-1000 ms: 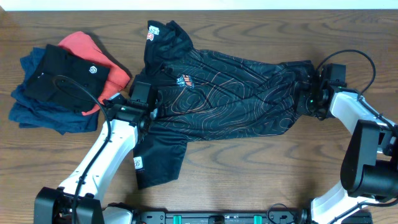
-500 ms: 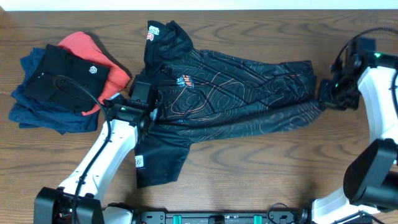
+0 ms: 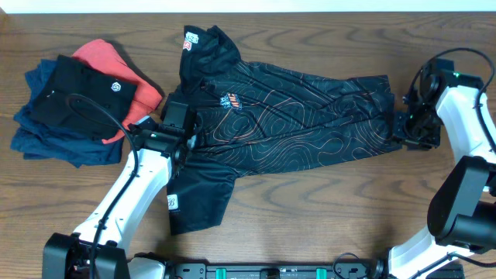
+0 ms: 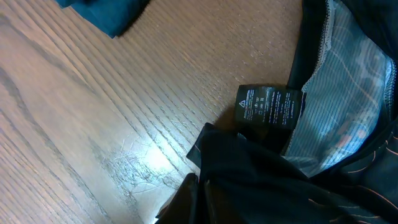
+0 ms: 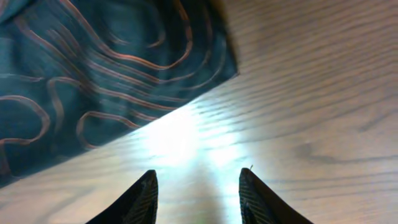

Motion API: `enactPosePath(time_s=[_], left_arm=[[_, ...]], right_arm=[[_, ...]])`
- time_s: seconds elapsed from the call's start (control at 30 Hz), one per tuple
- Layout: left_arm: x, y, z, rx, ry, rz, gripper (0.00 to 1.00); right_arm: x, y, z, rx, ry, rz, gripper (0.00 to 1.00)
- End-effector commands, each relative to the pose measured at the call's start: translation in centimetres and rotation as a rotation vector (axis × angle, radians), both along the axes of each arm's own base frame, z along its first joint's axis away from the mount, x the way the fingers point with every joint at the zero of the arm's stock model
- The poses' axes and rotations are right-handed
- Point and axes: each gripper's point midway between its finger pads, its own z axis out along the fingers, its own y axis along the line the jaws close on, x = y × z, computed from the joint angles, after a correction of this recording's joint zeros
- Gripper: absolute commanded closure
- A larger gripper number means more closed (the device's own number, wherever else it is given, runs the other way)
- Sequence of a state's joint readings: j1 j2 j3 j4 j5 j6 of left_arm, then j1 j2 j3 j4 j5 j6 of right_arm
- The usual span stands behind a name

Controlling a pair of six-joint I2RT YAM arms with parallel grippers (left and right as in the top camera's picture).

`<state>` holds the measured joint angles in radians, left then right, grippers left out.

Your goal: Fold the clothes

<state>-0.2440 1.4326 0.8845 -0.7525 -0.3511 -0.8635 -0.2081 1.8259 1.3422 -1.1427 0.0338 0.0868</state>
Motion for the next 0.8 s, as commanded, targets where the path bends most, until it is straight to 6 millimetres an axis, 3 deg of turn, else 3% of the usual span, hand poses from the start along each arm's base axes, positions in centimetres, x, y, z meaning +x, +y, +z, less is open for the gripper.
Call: enactPosePath(time_s=[0.0,0.2,0.43,0.77], left_arm=[[-0.1,0.6,0.2,0.029,0.000,0.005,0.93],[-0.1,0.6,0.2,0.029,0.000,0.005,0.93],[-0.1,0.6,0.2,0.029,0.000,0.005,0.93],[-0.1,0.6,0.2,0.029,0.000,0.005,0.93]], right_arm=[[-0.8,-1.3,-1.4,-0.056,0.016,-0.028,0.61],[1.6,-2.2,-4.4,-0.105,-0.128,-0.033,0.55],[1.5,-1.8,-6.6,-0.093,-0.169,-0.035,0.55],[1.8,-0.1,-7.5,-0.002,-0.208,-0.028,0.63]])
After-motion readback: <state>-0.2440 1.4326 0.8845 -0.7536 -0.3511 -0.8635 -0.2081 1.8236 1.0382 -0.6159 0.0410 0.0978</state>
